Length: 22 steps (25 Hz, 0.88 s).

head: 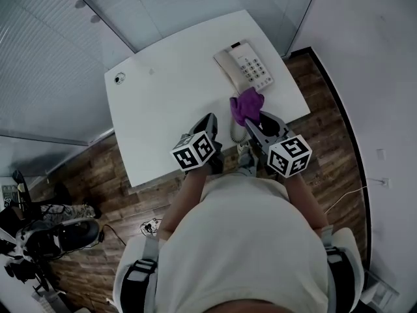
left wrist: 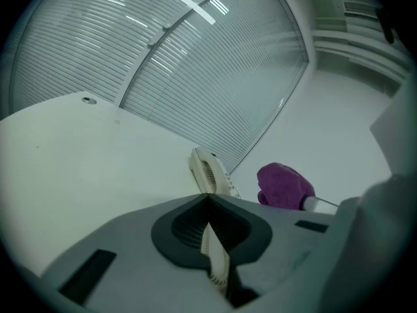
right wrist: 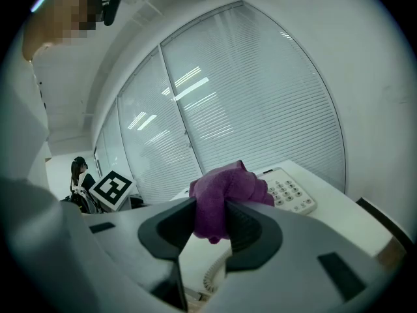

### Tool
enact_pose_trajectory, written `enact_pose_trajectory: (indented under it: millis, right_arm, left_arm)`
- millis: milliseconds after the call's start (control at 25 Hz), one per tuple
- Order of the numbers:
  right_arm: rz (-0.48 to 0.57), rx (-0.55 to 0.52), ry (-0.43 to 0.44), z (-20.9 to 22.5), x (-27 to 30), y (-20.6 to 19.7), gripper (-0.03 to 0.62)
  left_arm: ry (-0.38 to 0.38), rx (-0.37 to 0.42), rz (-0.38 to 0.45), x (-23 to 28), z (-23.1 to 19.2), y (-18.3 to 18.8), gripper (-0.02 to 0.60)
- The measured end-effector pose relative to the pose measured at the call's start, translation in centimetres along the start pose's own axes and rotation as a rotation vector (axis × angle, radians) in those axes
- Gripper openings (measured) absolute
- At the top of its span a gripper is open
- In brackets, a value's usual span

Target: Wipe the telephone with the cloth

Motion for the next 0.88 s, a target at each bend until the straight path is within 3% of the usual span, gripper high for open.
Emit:
enact_pose_trajectory:
  millis: [520, 880]
  right_arm:
    - [-0.008, -0.02, -0.001, -5.2, -4.3, -3.8, 0.137]
    - [-0.01, -0.031, -0.009, -6.4, -6.2, -4.7, 0.137]
  left_arm:
    - [-0.048, -0.012, -0.02, -7.6, 0.5, -4.0, 0.021]
    - [-0.066, -0.014, -0.023, -9.3, 1.2, -5.2, 0.021]
Point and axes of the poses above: the fingertips, and each gripper's own axes: x forward along the fingers, z to its right, y out of its top, the point moved 10 cm from there along -x, backward along the fingers, and after that the axes turned 12 degrees about -y, right-handed, at the moved point
